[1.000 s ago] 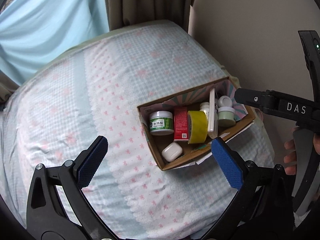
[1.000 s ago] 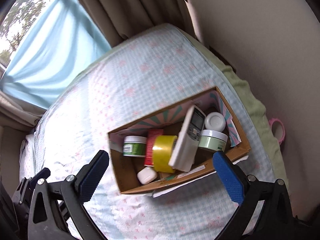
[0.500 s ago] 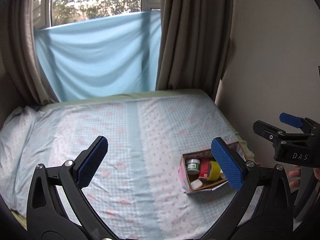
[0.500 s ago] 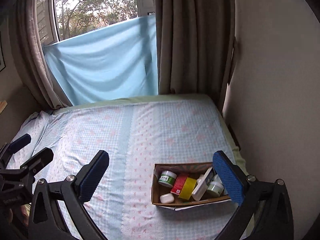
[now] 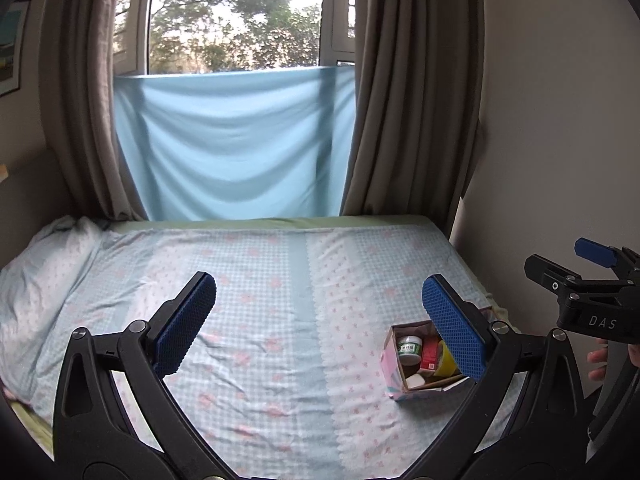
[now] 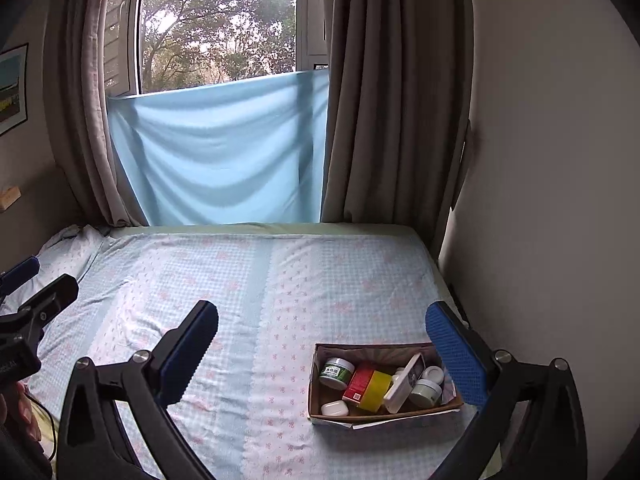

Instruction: Organize rigid objects

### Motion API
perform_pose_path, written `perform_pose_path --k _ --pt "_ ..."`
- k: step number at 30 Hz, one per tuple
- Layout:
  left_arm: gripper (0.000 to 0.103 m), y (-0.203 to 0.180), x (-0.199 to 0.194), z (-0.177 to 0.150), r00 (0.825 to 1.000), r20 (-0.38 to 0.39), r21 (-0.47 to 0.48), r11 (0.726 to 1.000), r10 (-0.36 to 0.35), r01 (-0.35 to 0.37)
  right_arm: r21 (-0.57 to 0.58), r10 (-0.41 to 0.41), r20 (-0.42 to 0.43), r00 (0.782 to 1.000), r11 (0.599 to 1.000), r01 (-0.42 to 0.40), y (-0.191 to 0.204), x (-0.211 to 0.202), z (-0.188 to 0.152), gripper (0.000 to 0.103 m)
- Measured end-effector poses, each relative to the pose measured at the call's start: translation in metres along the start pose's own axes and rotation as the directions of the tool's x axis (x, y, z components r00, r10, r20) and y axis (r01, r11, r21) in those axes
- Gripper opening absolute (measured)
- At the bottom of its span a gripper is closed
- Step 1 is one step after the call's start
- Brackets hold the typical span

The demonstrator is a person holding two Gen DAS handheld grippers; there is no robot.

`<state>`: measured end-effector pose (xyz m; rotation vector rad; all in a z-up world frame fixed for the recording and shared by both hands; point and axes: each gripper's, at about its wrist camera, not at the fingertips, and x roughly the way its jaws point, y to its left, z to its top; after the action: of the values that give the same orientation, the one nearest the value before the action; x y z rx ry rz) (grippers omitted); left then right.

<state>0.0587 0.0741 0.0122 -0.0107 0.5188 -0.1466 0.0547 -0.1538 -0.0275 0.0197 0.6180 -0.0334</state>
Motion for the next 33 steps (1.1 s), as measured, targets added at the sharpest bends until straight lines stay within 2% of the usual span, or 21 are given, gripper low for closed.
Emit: perform_pose_path --k 13,33 --pt "0.103 0.009 -0.004 0.004 0.999 0.023 0.0 1.0 0.023 -0.023 0.016 0.02 0.006 1.0 1.0 -0.02 0.009 0.004 0.003 0.103" --pt "0.103 -0.001 -0.004 0.004 0.999 0.033 0.004 1.0 0.03 -0.03 0.014 0.029 0.012 0.999 0.999 -0.03 0.008 0.006 0.006 0.103"
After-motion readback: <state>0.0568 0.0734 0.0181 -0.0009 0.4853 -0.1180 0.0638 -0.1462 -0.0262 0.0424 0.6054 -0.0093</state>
